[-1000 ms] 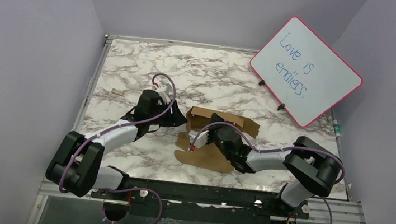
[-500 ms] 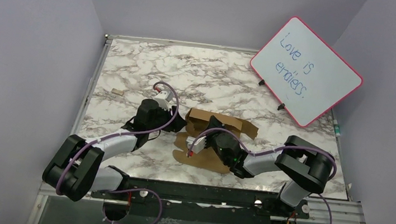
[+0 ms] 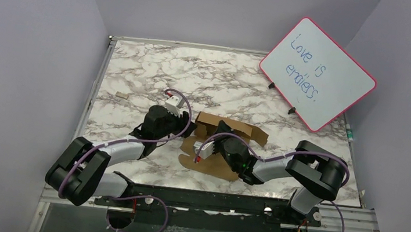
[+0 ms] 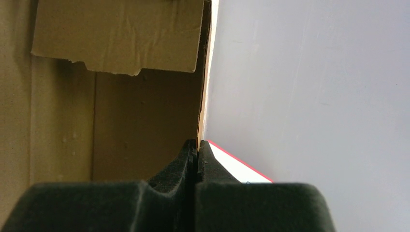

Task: Fold the paper box

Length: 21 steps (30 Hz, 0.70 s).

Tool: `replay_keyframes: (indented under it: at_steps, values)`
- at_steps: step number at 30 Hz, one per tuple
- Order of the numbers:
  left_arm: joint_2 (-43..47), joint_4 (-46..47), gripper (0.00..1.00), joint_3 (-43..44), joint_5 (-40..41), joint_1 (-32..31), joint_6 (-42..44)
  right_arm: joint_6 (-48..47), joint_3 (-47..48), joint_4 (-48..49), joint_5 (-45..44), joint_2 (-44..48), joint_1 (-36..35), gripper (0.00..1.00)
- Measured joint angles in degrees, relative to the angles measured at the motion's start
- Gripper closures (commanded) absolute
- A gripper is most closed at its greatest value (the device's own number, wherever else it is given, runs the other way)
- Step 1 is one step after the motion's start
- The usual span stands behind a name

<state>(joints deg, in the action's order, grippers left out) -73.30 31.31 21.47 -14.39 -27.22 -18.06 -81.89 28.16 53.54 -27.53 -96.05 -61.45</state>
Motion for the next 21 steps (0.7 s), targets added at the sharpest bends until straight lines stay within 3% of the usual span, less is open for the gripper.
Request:
replay_keyframes:
  at_steps: [21]
  values:
    - [-11.6, 23.5, 0.63, -5.3, 15.3, -8.4, 2.5, 1.8, 0.0, -0.1, 0.1, 0.0, -0.4, 0.99]
